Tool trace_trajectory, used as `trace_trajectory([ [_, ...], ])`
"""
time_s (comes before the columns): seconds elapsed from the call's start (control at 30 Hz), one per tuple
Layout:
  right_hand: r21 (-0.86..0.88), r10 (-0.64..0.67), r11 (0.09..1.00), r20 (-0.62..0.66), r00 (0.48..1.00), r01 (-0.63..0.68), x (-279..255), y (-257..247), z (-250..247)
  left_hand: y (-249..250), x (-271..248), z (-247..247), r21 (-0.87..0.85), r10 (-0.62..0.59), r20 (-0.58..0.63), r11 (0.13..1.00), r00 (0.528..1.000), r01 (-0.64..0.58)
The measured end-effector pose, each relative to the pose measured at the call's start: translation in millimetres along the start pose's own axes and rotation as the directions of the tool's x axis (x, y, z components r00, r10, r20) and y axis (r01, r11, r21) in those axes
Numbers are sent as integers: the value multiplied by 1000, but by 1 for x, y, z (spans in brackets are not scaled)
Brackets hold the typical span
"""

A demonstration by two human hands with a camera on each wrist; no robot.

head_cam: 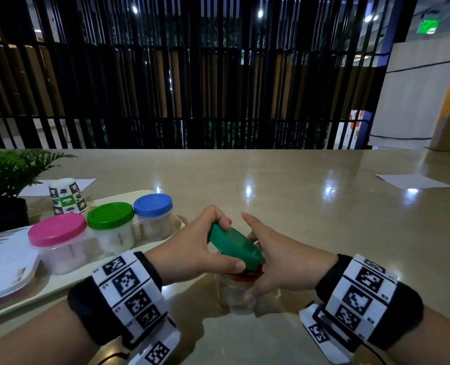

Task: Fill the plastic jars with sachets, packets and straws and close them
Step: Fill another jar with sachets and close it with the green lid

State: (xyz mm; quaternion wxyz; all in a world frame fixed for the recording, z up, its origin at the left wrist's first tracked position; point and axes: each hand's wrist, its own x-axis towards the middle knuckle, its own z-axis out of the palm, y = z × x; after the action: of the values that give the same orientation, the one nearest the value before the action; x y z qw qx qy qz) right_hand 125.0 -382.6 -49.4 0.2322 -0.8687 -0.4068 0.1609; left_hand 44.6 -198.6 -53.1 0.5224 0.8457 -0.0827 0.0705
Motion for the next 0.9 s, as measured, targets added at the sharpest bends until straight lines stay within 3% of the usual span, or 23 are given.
trace_trajectory([
  [0.1, 0, -10, 1000, -6, 1000, 10, -2, 1, 0, -2, 0, 4, 29, -20, 74, 999, 997, 18],
  [0.2, -48, -46, 998, -3, 999, 46, -5, -1, -2, 1, 1, 6, 185, -16, 152, 983, 988, -12],
  [0.3, -29, -122, 992, 13, 992, 122, -8, -5, -6, 5, 5, 6, 360, -30, 177, 932, 984, -36],
  [0.43, -24, -122, 992, 36, 992, 123, -14, -9, -10, 9, 8, 6, 492, -58, 208, 869, 976, -53],
  [0.7, -105, -99, 989, 41, 994, 103, -11, -13, -11, 14, 6, 4, 555, -104, 226, 831, 969, -40],
  [0.9, -160, -76, 984, 60, 995, 84, -8, -7, -4, 22, 7, 5, 686, -186, 257, 726, 948, -43],
])
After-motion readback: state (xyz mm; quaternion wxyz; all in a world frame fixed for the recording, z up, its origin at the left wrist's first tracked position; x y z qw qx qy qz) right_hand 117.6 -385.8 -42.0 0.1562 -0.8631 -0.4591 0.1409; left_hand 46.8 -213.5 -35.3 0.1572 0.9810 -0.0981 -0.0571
